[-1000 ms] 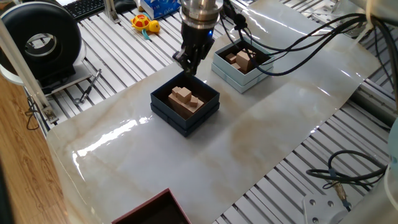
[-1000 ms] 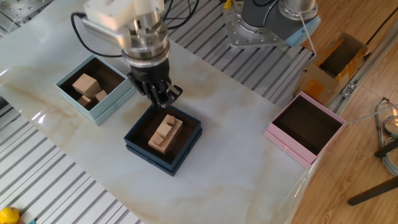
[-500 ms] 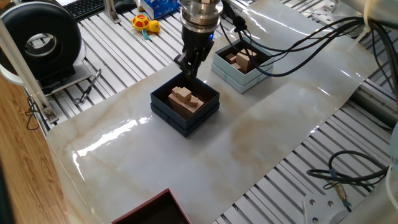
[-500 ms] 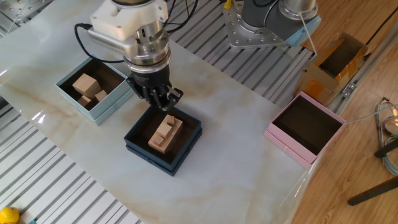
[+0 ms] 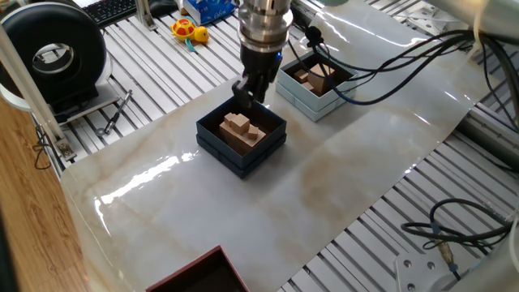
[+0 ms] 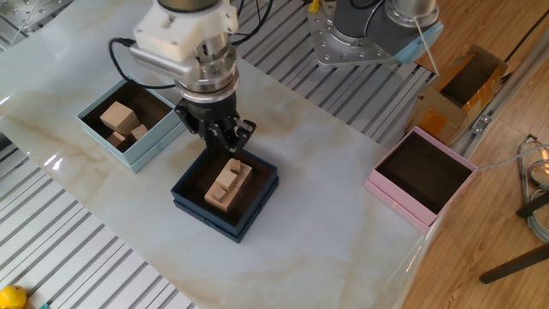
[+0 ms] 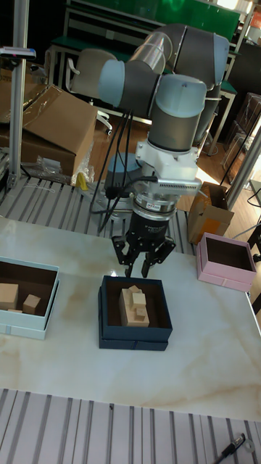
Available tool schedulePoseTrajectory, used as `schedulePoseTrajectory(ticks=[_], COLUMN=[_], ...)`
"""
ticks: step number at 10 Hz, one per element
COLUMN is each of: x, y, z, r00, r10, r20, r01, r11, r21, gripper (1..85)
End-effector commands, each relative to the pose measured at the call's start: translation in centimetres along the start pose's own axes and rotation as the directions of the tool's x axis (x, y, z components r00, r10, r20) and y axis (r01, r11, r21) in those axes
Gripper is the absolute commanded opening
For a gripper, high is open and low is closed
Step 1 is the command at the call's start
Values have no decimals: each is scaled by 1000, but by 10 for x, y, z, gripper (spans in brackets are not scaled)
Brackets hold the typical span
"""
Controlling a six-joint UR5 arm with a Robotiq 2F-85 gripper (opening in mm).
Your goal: Move an object from one box to another
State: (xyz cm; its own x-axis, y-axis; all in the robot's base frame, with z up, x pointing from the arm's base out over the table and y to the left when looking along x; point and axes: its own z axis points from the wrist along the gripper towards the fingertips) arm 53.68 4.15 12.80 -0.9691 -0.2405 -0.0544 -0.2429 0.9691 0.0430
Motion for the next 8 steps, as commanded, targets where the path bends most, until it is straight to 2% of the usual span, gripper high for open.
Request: schedulePoseTrajectory(ticks=[1,2,4,5,6,7,8], x=[11,13,17,19,21,22,23], y=[7,10,14,10,6,10,11], z=[6,6,27,31,28,28,28], r00=[999,998,996,994,992,990,988], r10=[-33,-50,-80,-100,-116,-134,-145], r20=[-27,-33,-37,-41,-43,-46,-48], r01=[33,49,80,100,116,133,144], r11=[999,998,997,995,993,991,989], r21=[-15,-25,-20,-7,-2,-22,-24], gripper=[393,393,400,407,423,430,440])
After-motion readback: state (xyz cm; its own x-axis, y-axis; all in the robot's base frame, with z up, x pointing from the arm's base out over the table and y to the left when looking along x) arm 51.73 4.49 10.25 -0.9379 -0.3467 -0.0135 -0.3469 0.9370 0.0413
